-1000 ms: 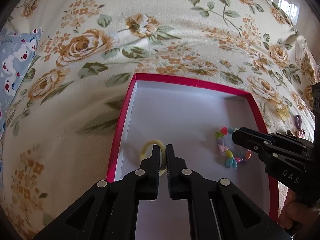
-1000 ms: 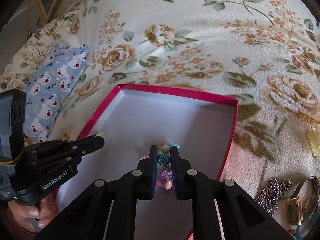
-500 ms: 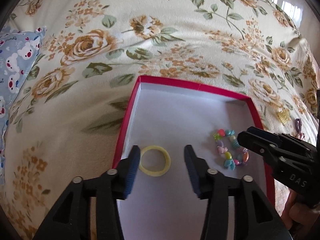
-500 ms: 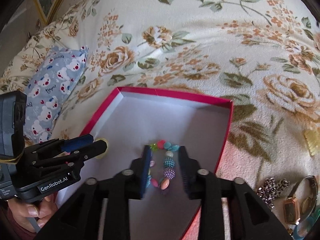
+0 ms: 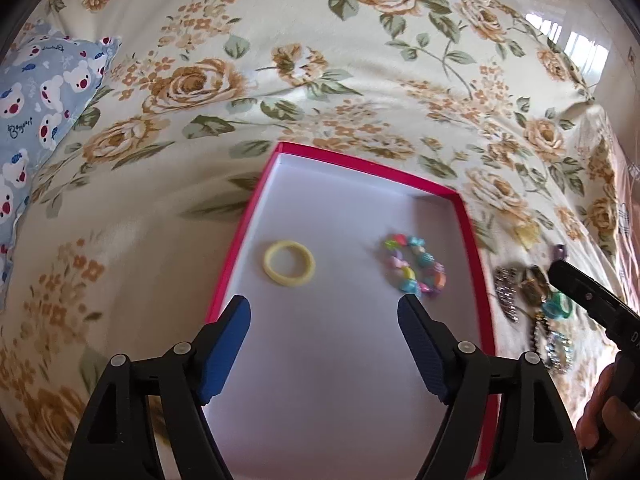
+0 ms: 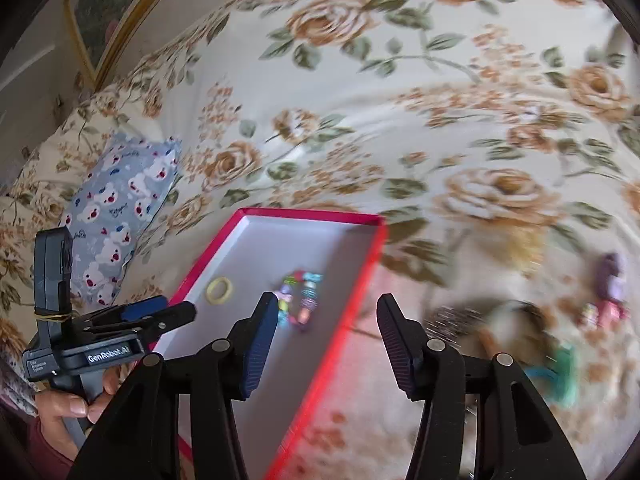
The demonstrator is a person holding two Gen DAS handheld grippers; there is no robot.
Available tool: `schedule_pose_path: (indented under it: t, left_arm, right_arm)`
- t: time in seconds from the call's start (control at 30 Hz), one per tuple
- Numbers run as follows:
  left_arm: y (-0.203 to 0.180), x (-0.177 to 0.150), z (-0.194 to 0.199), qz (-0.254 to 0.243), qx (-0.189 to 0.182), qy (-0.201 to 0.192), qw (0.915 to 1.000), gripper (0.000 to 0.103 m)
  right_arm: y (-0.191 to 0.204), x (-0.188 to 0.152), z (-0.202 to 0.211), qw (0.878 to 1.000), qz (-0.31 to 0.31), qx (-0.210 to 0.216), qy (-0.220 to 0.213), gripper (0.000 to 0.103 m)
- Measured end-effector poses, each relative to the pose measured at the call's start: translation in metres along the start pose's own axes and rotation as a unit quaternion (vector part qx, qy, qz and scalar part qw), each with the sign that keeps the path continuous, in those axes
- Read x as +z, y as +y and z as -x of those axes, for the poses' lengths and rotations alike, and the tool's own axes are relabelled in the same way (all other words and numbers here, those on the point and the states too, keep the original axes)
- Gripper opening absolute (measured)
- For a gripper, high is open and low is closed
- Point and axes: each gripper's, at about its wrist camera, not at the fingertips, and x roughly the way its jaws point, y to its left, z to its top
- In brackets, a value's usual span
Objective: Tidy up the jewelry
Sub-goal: 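Move both open tools back over the jewelry pile, then grasp the lavender bow scrunchie with the right tool while the left tool grasps the amber claw clip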
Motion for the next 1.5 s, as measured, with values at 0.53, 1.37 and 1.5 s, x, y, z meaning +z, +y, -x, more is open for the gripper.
schedule_pose_path:
  t: [0.53,1.37,1.5]
  left_arm:
    - [-0.060,-0.017,0.029,-0.054,-0.063,0.004,0.9966,0.078]
    - [-0.151,0.009,-0.032,-0.128,-0.087,0.032,0.9875,0.075]
    - [-0.168,0.018,-0.057,-0.143,-0.093,0.047,0.9843,0.066]
  right_arm:
    - [-0.082,-0.034,0.084,0.993,-0.057,-0.098,-0.031,0.056]
    - [-0.147,-0.028,0.083,0.987,-0.092,-0.130,-0.027,0.056]
    - [-0.166,-0.014,0.072,0.985,-0.099,-0.139,-0.021,0.056]
